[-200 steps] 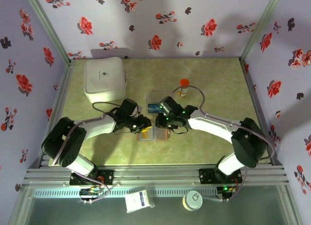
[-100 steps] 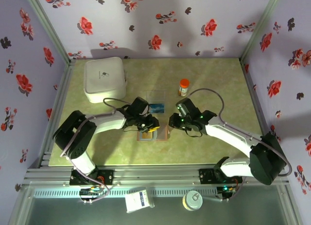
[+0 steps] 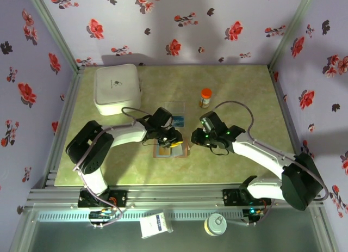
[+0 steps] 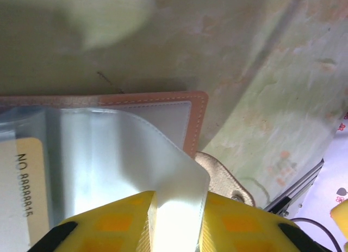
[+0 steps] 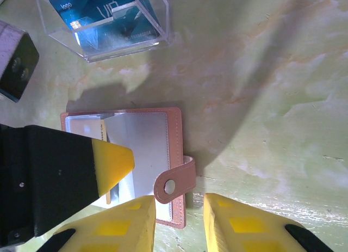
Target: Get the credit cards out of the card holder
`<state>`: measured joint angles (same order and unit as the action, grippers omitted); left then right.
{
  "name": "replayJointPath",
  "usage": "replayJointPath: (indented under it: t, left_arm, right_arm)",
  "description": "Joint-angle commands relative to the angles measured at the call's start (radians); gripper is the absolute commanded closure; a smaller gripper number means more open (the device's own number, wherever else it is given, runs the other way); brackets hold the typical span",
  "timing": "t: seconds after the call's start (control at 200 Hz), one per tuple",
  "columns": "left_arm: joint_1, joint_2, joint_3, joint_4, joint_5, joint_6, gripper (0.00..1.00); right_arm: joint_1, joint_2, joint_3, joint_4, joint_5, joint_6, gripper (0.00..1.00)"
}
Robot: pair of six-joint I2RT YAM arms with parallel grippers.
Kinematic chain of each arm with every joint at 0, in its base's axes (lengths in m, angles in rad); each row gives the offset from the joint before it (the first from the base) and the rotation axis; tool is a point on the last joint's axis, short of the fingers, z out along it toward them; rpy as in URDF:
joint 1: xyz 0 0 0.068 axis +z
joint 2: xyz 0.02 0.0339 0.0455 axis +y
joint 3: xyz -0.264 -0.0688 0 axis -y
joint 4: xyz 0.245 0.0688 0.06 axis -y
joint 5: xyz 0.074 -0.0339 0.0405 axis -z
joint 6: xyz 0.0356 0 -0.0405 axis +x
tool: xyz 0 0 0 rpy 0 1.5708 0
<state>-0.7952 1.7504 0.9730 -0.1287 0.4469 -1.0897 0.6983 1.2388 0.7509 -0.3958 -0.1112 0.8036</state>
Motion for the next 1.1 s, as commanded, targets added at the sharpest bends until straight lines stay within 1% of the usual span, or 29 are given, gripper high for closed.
replayJointPath:
  t: [0.0,0.18,0.315,0.525,0.66,0.855,1.005,1.095]
  left_arm:
    - [-0.006,-0.004,0.036,-0.048,-0.014,0.028,0.73]
    - [-0.002,-0.019,0.047,-0.055,-0.024,0.042,0.71]
    - [0.006,-0.03,0.055,-0.063,-0.022,0.057,0.65]
    - [0.034,-0.088,0.058,-0.097,-0.026,0.095,0.59]
    - [0.046,-0.131,0.028,-0.073,-0.026,0.095,0.57]
    - [0.048,-0.188,-0.06,0.056,-0.006,0.049,0.54]
    - [0.055,-0.216,-0.09,0.097,0.008,0.053,0.54]
    - [0.054,-0.225,-0.092,0.084,0.014,0.065,0.53]
  right_arm:
    - [-0.008,-0.018,-0.014,-0.015,0.002,-0.014,0.7]
    - [-0.008,-0.012,-0.011,-0.006,-0.001,-0.006,0.7]
    - [-0.008,-0.007,-0.01,0.011,-0.006,0.012,0.7]
    - [-0.008,0.017,0.005,0.064,-0.042,0.059,0.7]
    - [-0.005,0.033,0.018,0.098,-0.067,0.095,0.7]
    - [0.011,0.055,0.004,0.239,-0.109,0.213,0.7]
    - [0.038,0.072,-0.03,0.377,-0.115,0.334,0.71]
    - [0.06,0.083,-0.047,0.436,-0.1,0.39,0.71]
